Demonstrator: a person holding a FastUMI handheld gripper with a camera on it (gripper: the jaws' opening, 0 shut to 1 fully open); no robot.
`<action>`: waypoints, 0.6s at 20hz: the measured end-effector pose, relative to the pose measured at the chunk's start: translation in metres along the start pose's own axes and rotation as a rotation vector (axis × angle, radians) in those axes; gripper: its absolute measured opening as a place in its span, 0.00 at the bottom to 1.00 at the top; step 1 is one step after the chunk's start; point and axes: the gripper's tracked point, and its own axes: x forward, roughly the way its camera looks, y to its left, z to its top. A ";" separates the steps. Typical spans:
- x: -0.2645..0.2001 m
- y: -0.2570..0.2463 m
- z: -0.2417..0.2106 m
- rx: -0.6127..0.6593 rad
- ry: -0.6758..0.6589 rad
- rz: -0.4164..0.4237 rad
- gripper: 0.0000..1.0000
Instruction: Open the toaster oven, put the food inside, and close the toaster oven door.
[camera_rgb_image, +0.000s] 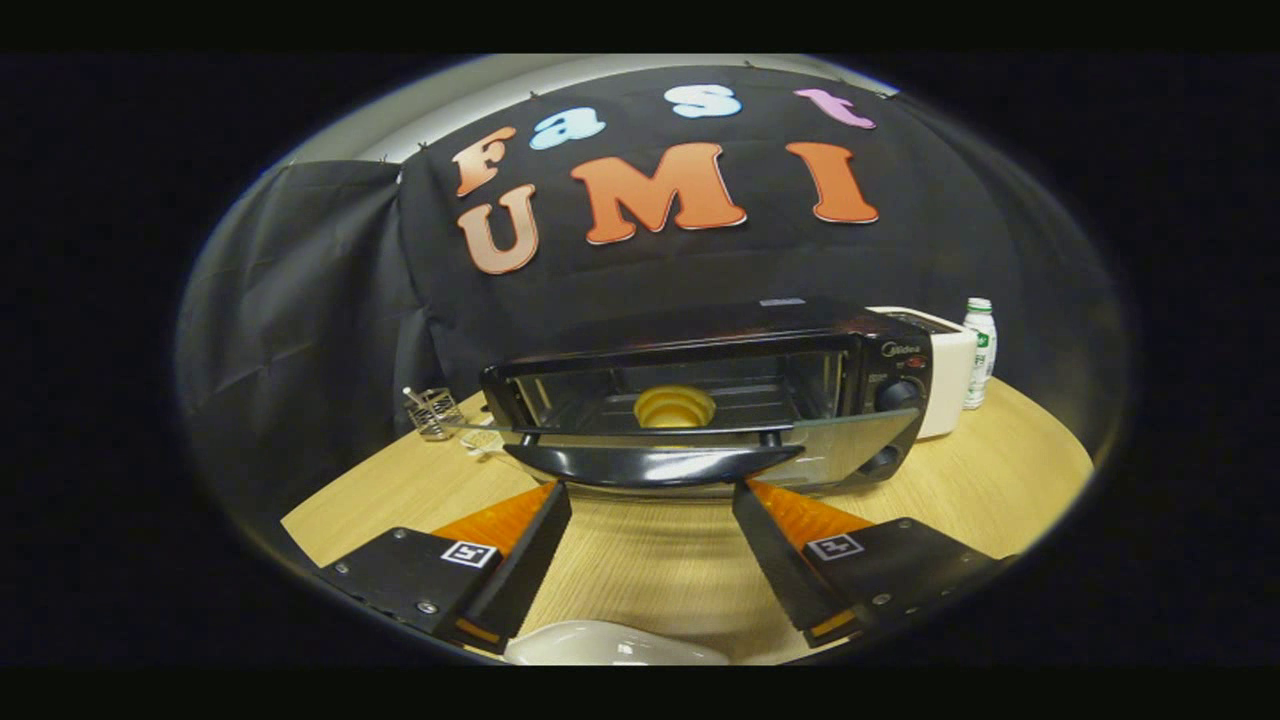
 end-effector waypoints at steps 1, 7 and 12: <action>0.004 0.000 0.004 -0.018 -0.007 -0.011 0.97; 0.022 -0.008 0.029 -0.055 -0.058 -0.082 0.97; 0.045 -0.012 0.042 -0.032 -0.068 -0.117 0.97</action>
